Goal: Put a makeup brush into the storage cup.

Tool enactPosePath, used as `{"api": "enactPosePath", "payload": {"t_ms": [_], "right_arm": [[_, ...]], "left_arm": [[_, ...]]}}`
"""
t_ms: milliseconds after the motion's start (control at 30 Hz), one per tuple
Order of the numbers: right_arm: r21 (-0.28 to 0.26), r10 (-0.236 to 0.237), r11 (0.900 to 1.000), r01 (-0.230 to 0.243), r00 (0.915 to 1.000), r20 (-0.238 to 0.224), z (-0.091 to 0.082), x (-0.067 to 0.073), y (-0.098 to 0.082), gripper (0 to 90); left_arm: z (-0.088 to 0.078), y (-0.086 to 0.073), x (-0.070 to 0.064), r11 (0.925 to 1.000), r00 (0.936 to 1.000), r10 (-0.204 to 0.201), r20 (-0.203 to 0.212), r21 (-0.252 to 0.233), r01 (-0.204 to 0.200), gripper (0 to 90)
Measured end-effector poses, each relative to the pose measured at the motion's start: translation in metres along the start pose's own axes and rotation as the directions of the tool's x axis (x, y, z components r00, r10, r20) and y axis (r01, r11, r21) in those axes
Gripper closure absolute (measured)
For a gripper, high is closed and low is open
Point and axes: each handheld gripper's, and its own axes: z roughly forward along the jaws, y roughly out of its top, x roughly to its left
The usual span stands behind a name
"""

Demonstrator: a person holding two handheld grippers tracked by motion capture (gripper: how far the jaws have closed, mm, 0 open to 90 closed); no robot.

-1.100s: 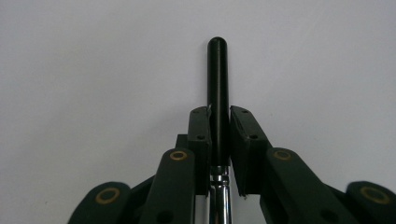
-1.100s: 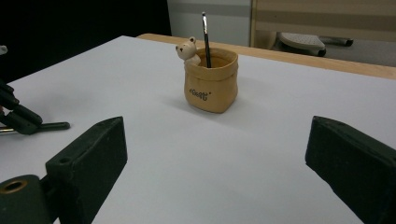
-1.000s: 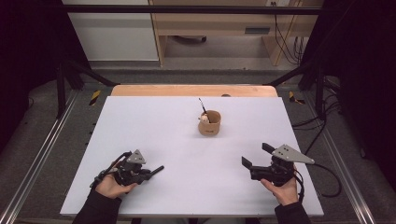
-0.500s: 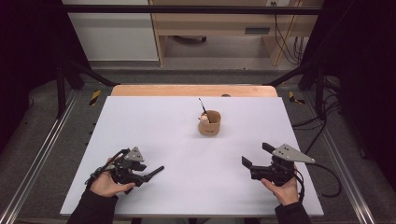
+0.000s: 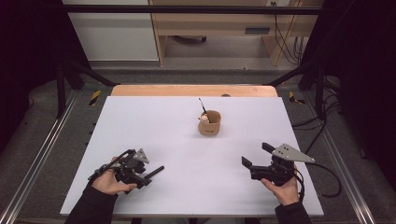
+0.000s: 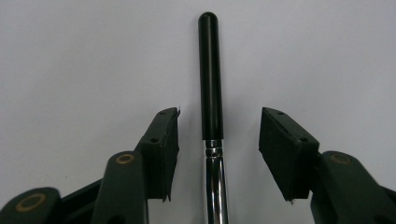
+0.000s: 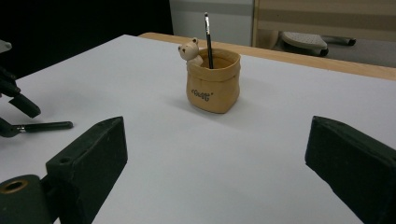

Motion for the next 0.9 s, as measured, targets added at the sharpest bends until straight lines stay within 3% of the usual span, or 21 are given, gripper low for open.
{"api": "enactPosePath", "payload": {"t_ms": [233, 400, 633, 900], "right_arm": [[0.005, -0.002, 1.0, 0.002, 1.0, -0.002, 0.001, 0.0006, -0.0004, 6.2], [0.008, -0.002, 1.0, 0.002, 1.0, -0.005, 0.0016, 0.0009, -0.0005, 6.2], [0.011, -0.001, 1.0, 0.001, 1.0, -0.005, 0.0023, 0.0014, -0.0006, 6.2], [0.017, -0.005, 1.0, 0.005, 1.0, -0.009, 0.0029, 0.0018, -0.0009, 6.1]], "left_arm": [[0.0045, -0.0002, -0.0004, 0.9987, 0.9999, -0.013, 0.007, 0.049, 0.013, 57.4], [0.0054, -0.0005, -0.0013, 0.9979, 0.9996, -0.023, 0.018, 0.06, 0.022, 64.4], [0.006, 0.0009, -0.0013, 0.9966, 0.9994, -0.035, 0.001, 0.075, 0.035, 71.0], [0.0067, 0.0024, -0.0054, 0.9959, 0.9997, -0.021, -0.009, 0.088, 0.022, 75.5]]}}
